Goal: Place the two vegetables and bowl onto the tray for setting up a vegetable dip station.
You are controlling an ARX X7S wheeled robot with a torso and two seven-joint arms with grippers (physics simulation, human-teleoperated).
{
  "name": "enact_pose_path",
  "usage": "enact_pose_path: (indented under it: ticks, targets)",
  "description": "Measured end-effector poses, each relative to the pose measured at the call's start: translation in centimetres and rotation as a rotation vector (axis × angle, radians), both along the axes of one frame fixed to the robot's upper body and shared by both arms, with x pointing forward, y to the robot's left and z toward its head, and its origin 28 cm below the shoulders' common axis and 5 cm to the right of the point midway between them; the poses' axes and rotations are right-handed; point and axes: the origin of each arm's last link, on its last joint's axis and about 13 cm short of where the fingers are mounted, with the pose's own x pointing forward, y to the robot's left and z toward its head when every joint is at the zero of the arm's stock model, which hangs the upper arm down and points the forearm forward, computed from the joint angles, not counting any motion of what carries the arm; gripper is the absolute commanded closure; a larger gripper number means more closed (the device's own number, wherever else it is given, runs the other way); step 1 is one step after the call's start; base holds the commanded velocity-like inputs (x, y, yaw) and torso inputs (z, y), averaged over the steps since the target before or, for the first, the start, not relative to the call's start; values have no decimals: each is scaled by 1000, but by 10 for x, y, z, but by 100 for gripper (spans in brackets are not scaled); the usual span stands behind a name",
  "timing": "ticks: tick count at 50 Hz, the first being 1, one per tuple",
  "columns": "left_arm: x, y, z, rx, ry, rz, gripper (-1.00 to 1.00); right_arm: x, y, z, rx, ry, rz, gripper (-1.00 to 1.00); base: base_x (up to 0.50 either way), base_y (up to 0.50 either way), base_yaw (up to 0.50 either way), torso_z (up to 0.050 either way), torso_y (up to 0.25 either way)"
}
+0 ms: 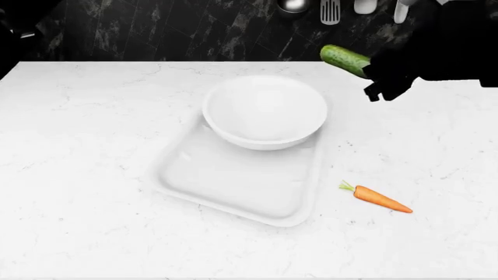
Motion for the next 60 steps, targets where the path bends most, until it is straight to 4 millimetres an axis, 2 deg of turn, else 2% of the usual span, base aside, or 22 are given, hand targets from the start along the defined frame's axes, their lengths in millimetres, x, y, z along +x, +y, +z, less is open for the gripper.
enact_pose_path:
  ticks: [27,40,60]
  targets:
    - [-1,2,2,-4,-7,8,-100,-19,64,3,93,11,225,100,0,0,0,0,0]
    - [-1,2,2,-5,-7,8,-100,-34,83,2,123,26,289,100,0,0,0,0,0]
    - [-1,3,2,-6,-9,8,-100,-54,105,-12,137,72,372,100,0,0,0,0,1]
